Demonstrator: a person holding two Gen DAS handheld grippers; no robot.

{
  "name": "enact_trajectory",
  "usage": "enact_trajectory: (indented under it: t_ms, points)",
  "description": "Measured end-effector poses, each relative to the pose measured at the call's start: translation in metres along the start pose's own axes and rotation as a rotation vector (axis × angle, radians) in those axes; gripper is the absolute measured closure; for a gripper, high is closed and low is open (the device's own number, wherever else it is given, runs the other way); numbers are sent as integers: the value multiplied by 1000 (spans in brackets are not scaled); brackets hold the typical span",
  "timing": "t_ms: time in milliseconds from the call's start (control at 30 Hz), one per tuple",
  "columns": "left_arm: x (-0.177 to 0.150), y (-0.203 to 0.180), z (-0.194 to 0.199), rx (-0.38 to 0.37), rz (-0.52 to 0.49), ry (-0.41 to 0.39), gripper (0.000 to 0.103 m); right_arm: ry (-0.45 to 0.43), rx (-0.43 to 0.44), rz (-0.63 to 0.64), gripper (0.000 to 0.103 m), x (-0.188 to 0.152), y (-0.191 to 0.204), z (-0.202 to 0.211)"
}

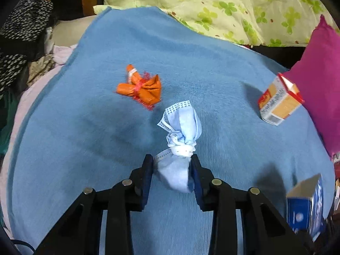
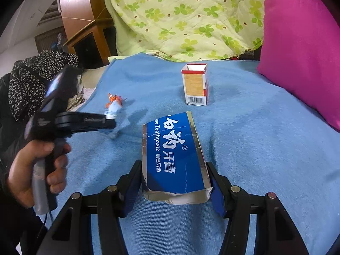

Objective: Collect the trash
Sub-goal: 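Lift the toothpaste box and mask bundle and carry them toward the basket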

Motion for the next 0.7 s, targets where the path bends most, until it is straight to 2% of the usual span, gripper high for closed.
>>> enact_trajectory:
  t_ms: [200, 400, 700]
  points:
    - [-33, 2, 36, 11, 6, -25, 67, -13, -13, -19, 42, -5, -2, 21]
    - [-67, -11, 59, 13, -10, -24, 67, -23, -31, -23, 42, -13, -3, 45]
    - [-90, -39, 79, -19, -40, -28, 66, -41, -68, -47, 42, -25, -16, 76]
Point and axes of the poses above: each gripper's, at about its wrist camera, not at the fingertips, and z roughly against the way its jaws point, y to its left, x to its top, the point moved 1 cm from there along -z, roughly the way its jaws point, and after that the axes turned 4 degrees about -x, right-handed, at the moved point
